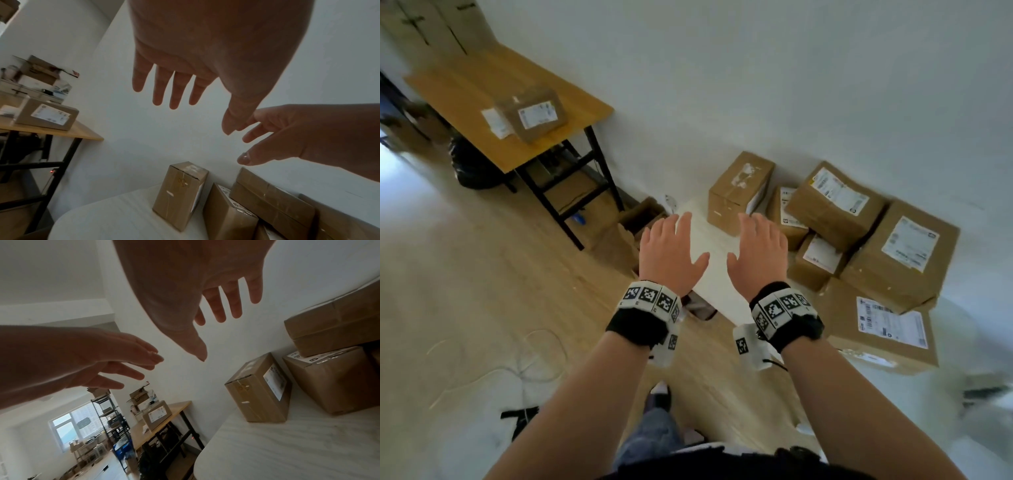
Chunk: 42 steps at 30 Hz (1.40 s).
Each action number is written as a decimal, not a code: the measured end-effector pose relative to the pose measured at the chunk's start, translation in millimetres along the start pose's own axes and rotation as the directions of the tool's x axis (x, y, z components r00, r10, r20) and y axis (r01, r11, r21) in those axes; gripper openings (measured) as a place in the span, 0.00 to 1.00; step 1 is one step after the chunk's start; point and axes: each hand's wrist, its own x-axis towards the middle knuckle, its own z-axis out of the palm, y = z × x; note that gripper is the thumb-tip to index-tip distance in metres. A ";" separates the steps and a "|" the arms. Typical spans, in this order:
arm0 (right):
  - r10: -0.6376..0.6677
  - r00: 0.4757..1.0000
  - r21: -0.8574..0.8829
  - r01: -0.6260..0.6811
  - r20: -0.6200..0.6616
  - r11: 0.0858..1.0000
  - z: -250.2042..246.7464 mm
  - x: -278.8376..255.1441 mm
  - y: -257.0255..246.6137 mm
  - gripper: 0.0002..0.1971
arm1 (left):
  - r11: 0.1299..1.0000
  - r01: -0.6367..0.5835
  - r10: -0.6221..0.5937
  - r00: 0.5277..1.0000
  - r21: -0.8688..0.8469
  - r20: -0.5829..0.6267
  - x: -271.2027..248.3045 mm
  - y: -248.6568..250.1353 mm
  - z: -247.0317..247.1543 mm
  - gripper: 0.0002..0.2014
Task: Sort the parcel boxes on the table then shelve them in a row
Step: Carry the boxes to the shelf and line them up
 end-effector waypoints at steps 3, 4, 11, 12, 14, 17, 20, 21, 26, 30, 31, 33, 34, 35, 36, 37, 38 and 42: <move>0.066 0.998 -0.020 -0.065 0.011 0.998 14.1 29.3 4.9 0.32 | 0.999 -0.042 0.042 0.999 -0.014 0.020 40.3 -6.5 15.4 0.38; 0.087 0.996 -0.028 -0.086 0.008 0.996 19.6 40.5 6.8 0.33 | 0.998 -0.061 0.061 0.998 -0.018 0.027 55.7 -8.3 21.0 0.38; 0.263 0.964 -0.065 -0.260 0.050 0.964 61.3 120.2 11.4 0.33 | 0.969 -0.237 0.243 0.967 -0.077 0.081 165.6 -16.3 60.9 0.36; 0.285 0.956 -0.073 -0.280 0.070 0.957 67.5 131.1 9.9 0.33 | 0.963 -0.256 0.264 0.960 -0.088 0.097 181.0 -16.8 66.2 0.36; 0.344 0.932 -0.088 -0.335 0.112 0.938 79.9 149.2 7.3 0.32 | 0.952 -0.281 0.297 0.944 -0.119 0.146 207.0 -16.2 78.2 0.36; 0.442 0.880 -0.139 -0.422 0.176 0.896 97.5 173.0 9.7 0.31 | 0.941 -0.303 0.331 0.916 -0.152 0.226 243.1 -12.2 97.5 0.38; 0.513 0.826 -0.160 -0.488 0.232 0.858 112.4 187.1 16.4 0.32 | 0.930 -0.339 0.367 0.870 -0.141 0.329 272.6 -7.2 115.8 0.43; 0.533 0.809 -0.146 -0.513 0.247 0.846 116.6 189.7 17.4 0.32 | 0.928 -0.346 0.373 0.854 -0.140 0.363 279.5 -5.1 120.9 0.44; 0.550 0.785 -0.017 -0.569 0.286 0.822 127.4 201.5 17.4 0.31 | 0.956 -0.248 0.292 0.809 -0.153 0.511 294.7 12.2 144.0 0.52; 0.539 0.781 0.049 -0.581 0.314 0.813 130.0 206.6 15.2 0.35 | 0.977 -0.201 0.212 0.834 -0.079 0.510 297.6 21.0 155.7 0.59; 0.540 0.781 0.058 -0.583 0.314 0.810 130.4 207.1 14.3 0.35 | 0.978 -0.196 0.206 0.837 -0.074 0.507 299.0 21.7 157.1 0.59; 0.538 0.781 0.070 -0.585 0.317 0.808 130.7 208.4 12.8 0.36 | 0.980 -0.181 0.197 0.838 -0.081 0.508 300.9 20.2 157.6 0.58; 0.535 0.784 0.076 -0.583 0.315 0.809 130.4 209.3 11.9 0.36 | 0.981 -0.174 0.194 0.840 -0.088 0.506 301.8 18.5 156.0 0.57; 0.531 0.789 0.084 -0.579 0.309 0.811 129.7 210.3 10.4 0.36 | 0.981 -0.169 0.194 0.843 -0.097 0.502 302.3 16.3 153.9 0.56; 0.527 0.795 0.092 -0.574 0.301 0.814 128.6 211.3 8.3 0.36 | 0.980 -0.166 0.197 0.844 -0.106 0.498 303.1 14.0 150.7 0.55; 0.523 0.803 0.104 -0.568 0.285 0.816 127.0 212.6 6.0 0.36 | 0.979 -0.166 0.203 0.846 -0.118 0.494 304.3 11.8 147.5 0.55; 0.520 0.811 0.118 -0.563 0.269 0.818 125.4 213.7 3.8 0.36 | 0.978 -0.164 0.208 0.847 -0.132 0.489 305.7 9.1 144.2 0.55; 0.507 0.836 0.170 -0.542 0.210 0.823 117.2 214.5 -5.7 0.38 | 0.971 -0.158 0.222 0.872 -0.179 0.437 308.4 -1.5 132.9 0.56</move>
